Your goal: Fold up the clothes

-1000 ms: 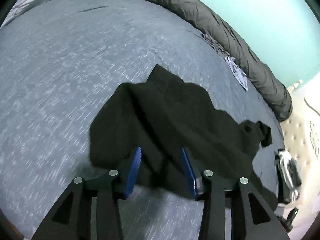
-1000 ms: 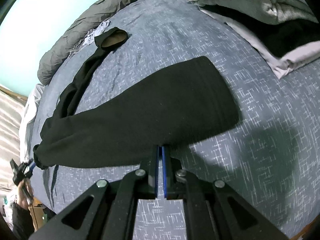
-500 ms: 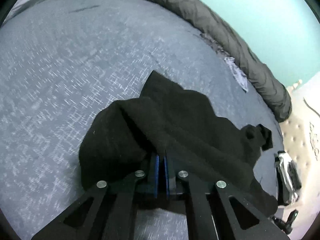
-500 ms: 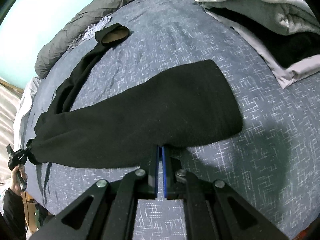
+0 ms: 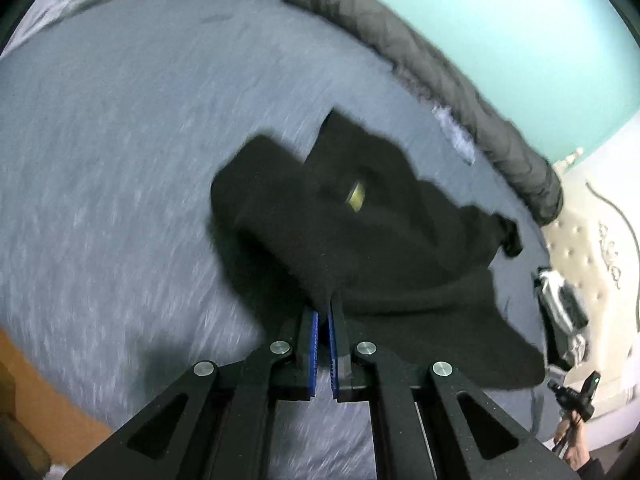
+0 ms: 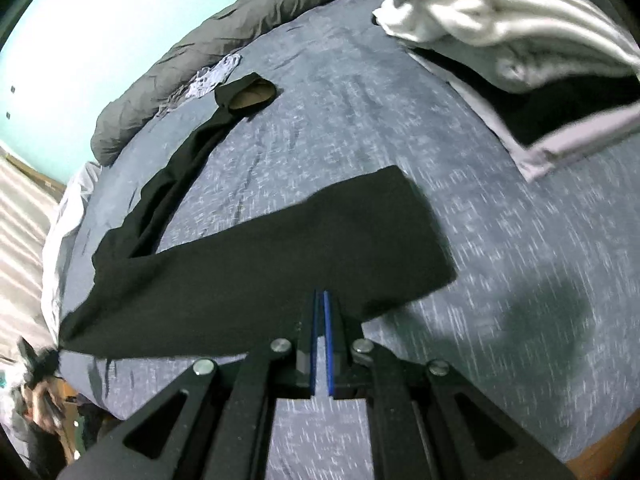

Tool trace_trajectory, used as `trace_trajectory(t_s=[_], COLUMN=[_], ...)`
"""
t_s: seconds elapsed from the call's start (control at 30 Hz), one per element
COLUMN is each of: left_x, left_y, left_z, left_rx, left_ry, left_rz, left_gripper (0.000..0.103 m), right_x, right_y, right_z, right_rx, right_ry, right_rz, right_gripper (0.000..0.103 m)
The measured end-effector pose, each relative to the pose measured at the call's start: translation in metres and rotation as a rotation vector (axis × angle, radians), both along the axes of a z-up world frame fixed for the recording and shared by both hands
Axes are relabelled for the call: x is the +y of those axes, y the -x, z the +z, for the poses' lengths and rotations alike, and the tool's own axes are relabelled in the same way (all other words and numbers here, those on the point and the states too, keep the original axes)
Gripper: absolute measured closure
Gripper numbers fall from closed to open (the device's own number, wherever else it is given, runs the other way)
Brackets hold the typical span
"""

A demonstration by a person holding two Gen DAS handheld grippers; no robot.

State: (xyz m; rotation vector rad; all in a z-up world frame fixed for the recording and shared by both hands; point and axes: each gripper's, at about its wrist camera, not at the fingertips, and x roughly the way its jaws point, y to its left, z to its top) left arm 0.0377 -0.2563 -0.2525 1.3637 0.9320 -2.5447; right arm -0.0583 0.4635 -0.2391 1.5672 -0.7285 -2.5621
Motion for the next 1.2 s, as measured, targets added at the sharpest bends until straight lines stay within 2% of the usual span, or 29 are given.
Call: trace_trajectory(t_s=[0.07, 0.27, 0.4, 0.47, 0.5, 0.67, 0.73, 0.77, 0.8, 0.87, 1.0, 1.03, 1.1, 1.2], left_x=[0.004, 0.001, -0.007, -0.014, -0.017, -0.035, -0.041, -0.043, -0.044, -0.048, -0.057, -0.057, -0.053, -0.047], left_y=[-0.008, -0.017, -0.021, -0.019, -0.015, 0.028, 0.046, 0.056, 0.066, 0.084, 0.086, 0.091, 0.107, 0.135], left_z=[-0.014, -0.054, -0.033, -0.016, -0.008, 0.015, 0.019, 0.02, 0.021, 0.025, 0.054, 0.059, 0.061, 0.052], left_rx=[-0.026, -0.138, -0.099, -0.076, -0.063, -0.037, -0.033, -0.033, -0.033, -0.029, 0.059, 0.069, 0.062, 0.025], left_ry=[-0.007, -0.113, -0.053, -0.013, 0.005, 0.084, 0.103, 0.109, 0.115, 0.128, 0.159, 0.17, 0.188, 0.196], left_rz=[0.014, 0.044, 0.065, 0.078, 0.078, 0.07, 0.068, 0.064, 0.06, 0.062, 0.137, 0.133, 0.084, 0.01], left_gripper=[0.099, 0.096, 0.094, 0.089, 0.086, 0.083, 0.079, 0.073, 0.071, 0.071, 0.07, 0.068, 0.053, 0.053], right_x=[0.002, -0.008, -0.013, -0.018, -0.021, -0.04, -0.056, -0.066, -0.076, -0.097, -0.142, -0.153, -0.177, -0.209], right_y=[-0.006, -0.014, -0.012, -0.005, -0.002, 0.019, 0.031, 0.039, 0.047, 0.061, 0.09, 0.097, 0.11, 0.126], right_z=[-0.006, -0.013, -0.008, -0.004, -0.001, 0.011, 0.017, 0.021, 0.025, 0.029, 0.035, 0.036, 0.037, 0.027], right_rx=[-0.018, -0.035, -0.024, -0.012, -0.005, 0.031, 0.055, 0.069, 0.081, 0.106, 0.155, 0.165, 0.184, 0.191], right_ry=[0.002, 0.015, -0.001, -0.008, -0.011, -0.03, -0.033, -0.036, -0.044, -0.045, 0.003, 0.017, 0.038, 0.066], right_rz=[-0.011, 0.018, 0.041, 0.054, 0.06, 0.097, 0.12, 0.131, 0.141, 0.158, 0.198, 0.212, 0.249, 0.288], right_gripper=[0.101, 0.101, 0.101, 0.101, 0.1, 0.1, 0.1, 0.1, 0.1, 0.098, 0.096, 0.094, 0.091, 0.081])
